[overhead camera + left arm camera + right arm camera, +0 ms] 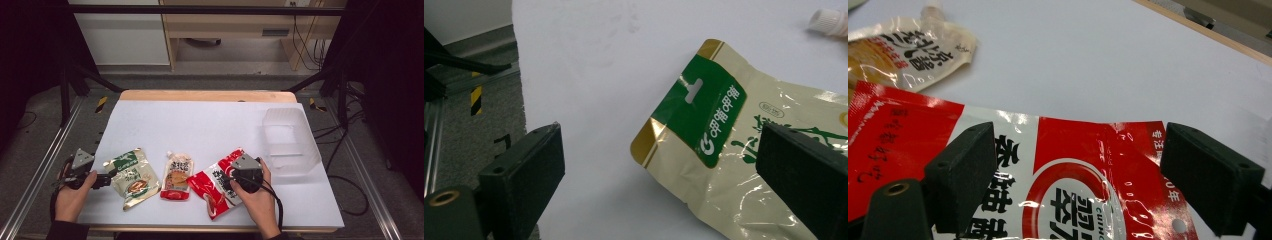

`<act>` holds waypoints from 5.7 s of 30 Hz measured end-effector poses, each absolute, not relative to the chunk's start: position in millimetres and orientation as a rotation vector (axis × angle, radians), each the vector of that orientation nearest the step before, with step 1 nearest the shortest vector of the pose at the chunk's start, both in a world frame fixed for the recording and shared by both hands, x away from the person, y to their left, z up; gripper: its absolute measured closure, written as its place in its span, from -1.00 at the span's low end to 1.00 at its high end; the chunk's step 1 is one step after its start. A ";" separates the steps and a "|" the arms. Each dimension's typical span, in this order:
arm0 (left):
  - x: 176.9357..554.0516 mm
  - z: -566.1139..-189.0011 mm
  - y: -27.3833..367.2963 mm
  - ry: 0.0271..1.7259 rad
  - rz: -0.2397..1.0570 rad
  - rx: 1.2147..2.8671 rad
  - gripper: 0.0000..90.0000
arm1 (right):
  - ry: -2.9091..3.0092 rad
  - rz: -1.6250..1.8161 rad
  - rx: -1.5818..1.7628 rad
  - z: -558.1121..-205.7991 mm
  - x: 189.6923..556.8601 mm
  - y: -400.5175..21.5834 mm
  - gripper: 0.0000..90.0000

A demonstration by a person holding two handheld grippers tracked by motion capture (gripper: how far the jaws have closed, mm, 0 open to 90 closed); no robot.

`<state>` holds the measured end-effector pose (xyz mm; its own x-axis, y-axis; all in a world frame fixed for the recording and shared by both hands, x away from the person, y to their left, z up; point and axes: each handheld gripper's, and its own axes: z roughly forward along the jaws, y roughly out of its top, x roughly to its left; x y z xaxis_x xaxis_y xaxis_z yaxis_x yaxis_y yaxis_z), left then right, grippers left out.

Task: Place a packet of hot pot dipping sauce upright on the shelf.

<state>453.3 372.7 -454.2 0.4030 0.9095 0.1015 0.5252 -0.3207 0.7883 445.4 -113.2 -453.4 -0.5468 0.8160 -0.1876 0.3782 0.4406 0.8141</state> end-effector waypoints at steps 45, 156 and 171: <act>460.2 -463.3 372.5 1.182 0.389 2.045 0.51 | 2.123 0.962 1.084 -457.1 449.2 -117.6 -0.71; 477.1 -286.6 240.2 0.420 0.447 2.304 1.00 | 2.644 0.681 0.382 -293.6 496.3 -37.7 -0.65; 477.3 -290.1 224.6 0.383 0.431 2.320 1.00 | 2.679 0.683 0.294 -291.2 500.8 -35.4 -0.36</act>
